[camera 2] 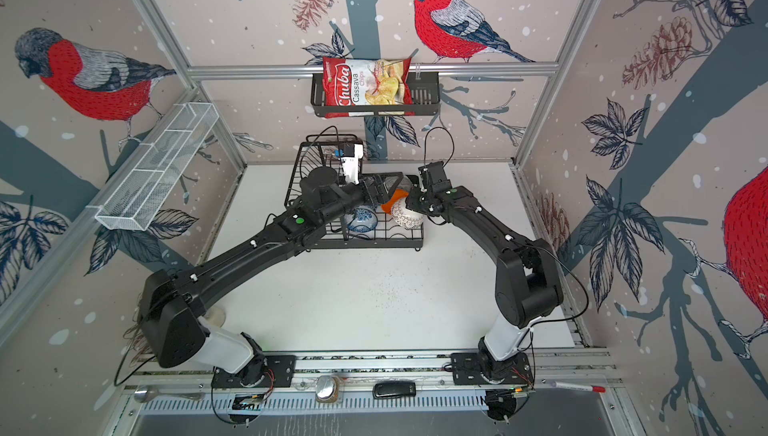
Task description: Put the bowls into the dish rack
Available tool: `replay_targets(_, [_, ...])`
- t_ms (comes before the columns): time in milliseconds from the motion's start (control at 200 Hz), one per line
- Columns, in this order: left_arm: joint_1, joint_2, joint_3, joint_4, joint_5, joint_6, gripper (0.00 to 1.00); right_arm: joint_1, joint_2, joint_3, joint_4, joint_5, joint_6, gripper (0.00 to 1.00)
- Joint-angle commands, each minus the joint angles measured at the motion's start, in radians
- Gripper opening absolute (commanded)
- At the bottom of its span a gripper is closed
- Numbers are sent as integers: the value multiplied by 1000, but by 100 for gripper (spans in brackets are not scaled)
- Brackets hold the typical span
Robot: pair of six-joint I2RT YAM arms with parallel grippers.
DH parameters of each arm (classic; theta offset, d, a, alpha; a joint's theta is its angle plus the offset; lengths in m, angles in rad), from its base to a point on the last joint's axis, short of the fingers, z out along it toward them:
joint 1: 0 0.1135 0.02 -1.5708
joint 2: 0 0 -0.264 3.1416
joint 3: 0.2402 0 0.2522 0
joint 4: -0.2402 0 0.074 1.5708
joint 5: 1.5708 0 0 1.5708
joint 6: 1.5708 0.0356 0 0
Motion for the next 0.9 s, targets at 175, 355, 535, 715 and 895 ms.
replay_targets(175, [-17, 92, 59, 89, -5, -279, 98, -61, -34, -7, 81, -99, 8, 18])
replay_targets(355, [-14, 163, 83, 35, -48, -365, 98, -83, -35, -10, 93, -141, 16, 18])
replay_targets(535, [2, 213, 108, -3, -65, -376, 98, -95, -59, -12, 101, -158, 17, 18])
replay_targets(715, [34, 242, 85, 22, -50, -399, 97, -128, -98, -20, 101, -177, 13, 17])
replay_targets(895, [46, 287, 92, 45, -8, -395, 94, -144, -120, -17, 104, -201, 16, 17])
